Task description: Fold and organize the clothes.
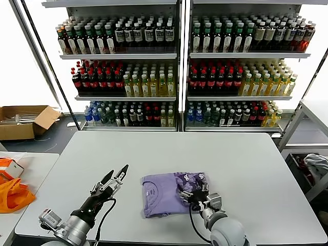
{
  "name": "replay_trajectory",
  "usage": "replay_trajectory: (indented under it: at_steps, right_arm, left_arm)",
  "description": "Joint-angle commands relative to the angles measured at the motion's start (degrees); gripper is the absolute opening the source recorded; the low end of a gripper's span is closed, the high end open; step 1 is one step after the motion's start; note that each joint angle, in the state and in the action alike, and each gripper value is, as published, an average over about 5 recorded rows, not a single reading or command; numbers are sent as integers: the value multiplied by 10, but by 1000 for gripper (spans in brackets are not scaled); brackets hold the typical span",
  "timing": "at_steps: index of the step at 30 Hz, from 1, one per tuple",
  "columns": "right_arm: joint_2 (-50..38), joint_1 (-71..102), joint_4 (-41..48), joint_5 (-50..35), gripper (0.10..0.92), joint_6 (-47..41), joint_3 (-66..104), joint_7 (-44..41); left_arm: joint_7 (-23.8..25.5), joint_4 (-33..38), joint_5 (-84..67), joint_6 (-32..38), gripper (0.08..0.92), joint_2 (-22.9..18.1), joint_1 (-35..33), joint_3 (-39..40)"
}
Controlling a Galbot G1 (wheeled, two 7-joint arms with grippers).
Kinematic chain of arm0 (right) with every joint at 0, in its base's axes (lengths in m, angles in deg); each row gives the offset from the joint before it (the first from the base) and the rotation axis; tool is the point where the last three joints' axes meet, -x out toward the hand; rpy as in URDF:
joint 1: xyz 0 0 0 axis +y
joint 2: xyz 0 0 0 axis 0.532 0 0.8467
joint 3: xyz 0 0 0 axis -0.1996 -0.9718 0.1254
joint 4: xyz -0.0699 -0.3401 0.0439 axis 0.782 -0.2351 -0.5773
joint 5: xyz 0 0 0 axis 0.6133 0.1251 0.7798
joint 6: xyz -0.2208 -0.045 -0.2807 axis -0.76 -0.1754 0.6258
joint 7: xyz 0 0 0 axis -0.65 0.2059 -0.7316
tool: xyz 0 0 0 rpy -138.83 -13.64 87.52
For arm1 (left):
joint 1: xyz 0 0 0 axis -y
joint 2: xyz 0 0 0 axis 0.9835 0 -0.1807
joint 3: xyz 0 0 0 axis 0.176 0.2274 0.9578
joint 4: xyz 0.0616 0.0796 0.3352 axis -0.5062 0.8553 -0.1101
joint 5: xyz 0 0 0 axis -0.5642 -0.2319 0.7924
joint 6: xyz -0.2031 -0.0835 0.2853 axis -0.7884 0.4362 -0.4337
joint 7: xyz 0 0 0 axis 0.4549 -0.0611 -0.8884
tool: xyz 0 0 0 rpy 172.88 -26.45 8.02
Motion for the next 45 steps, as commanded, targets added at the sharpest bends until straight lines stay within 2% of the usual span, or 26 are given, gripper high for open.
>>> replay_trajectory:
  at_steps: [1, 5, 9, 16, 26, 36, 45]
  right_arm:
    - [32, -13, -64, 2, 823, 49, -25, 43]
    - [31, -32, -108, 6, 823, 62, -28, 39]
    - [20, -14, -122, 34, 823, 90, -10, 0]
    - [-17, 119, -165, 78, 823, 154, 157, -71]
    - [10, 262, -157, 33, 823, 221, 357, -127]
    - [18, 284, -163, 18, 823, 221, 372, -157]
    - [22, 276, -160, 38, 823, 215, 347, -164]
  left_arm:
    - [0, 0, 1, 0, 823, -2, 0, 5]
    - [0, 1, 11, 0, 823, -5, 3, 12]
    - [3, 8, 28, -1, 823, -6, 1, 6]
    - [50, 0, 143, 18, 823, -17, -15, -68]
    - [118, -59, 376, 138, 823, -46, -20, -165]
    - [141, -66, 427, 183, 823, -72, -36, -206]
    - [174, -67, 472, 216, 823, -55, -53, -204]
